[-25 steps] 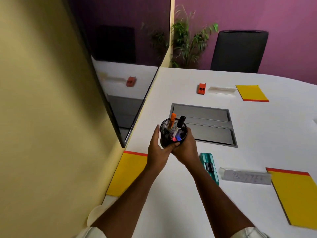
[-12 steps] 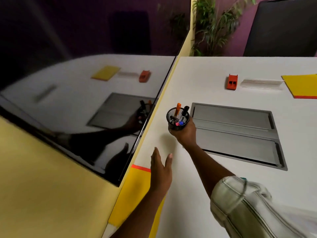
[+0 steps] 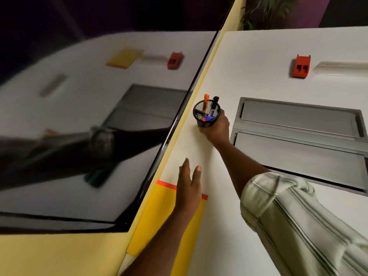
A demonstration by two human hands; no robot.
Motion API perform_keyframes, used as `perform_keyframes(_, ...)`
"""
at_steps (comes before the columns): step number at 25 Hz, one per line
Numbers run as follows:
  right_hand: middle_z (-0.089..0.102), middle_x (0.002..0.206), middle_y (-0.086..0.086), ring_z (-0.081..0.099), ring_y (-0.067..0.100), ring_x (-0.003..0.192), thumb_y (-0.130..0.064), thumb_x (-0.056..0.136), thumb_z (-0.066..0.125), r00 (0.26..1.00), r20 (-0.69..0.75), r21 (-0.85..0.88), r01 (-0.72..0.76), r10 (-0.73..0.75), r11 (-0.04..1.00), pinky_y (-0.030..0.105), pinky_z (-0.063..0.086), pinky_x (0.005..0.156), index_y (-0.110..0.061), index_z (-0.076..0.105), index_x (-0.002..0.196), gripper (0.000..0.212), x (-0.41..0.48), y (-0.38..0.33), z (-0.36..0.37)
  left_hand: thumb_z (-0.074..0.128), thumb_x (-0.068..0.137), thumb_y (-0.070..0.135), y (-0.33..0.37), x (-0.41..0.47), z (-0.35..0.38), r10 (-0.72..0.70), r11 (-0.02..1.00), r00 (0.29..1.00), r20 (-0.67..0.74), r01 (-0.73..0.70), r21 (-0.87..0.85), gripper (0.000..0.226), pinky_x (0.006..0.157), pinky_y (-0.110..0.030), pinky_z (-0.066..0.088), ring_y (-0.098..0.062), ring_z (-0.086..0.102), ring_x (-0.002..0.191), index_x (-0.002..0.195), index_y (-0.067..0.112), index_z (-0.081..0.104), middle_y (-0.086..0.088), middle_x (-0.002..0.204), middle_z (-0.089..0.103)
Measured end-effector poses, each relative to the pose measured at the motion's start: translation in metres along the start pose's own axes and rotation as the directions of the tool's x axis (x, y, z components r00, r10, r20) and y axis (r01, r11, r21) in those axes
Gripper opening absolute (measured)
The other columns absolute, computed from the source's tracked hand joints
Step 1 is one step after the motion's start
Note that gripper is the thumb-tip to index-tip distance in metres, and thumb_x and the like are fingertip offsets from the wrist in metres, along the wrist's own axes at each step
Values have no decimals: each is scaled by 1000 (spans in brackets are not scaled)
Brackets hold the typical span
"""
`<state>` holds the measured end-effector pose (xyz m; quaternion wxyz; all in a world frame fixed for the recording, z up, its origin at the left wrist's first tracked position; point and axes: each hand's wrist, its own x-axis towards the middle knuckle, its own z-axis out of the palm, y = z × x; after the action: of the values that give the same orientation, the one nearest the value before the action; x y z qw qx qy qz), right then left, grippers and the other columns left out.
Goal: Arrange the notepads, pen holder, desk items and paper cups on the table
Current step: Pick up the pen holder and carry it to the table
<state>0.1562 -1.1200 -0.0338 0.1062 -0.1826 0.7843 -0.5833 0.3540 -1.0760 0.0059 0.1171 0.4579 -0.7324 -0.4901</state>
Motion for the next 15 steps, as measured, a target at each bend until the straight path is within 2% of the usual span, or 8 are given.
perform_keyframes(4,64,115,4,61,19,103,-26,67,83,1000,-8,-5,-30,30,1000,21,47,78,-12,49,127,70,3,10,5,38,98,38,-7,7,6,7,1000,1000,1,-7,9,55,106,-30,36,-20,22,145,149,27,21,1,158,21)
perform_keyframes(10,64,116,4,60,22,103,-30,68,82,997,-27,-19,-70,70,997,37,54,83,-13,47,126,70,3,17,8,38,98,37,-15,13,8,60,993,998,-2,-60,100,56,111,-30,29,-17,14,147,149,25,21,3,158,21)
perform_keyframes(15,63,116,5,60,22,102,-27,68,82,996,-12,-27,-84,84,996,38,54,84,-13,46,128,71,5,16,9,38,97,39,-25,11,11,44,994,999,7,-44,105,56,109,-28,31,-17,15,147,149,27,20,3,158,21)
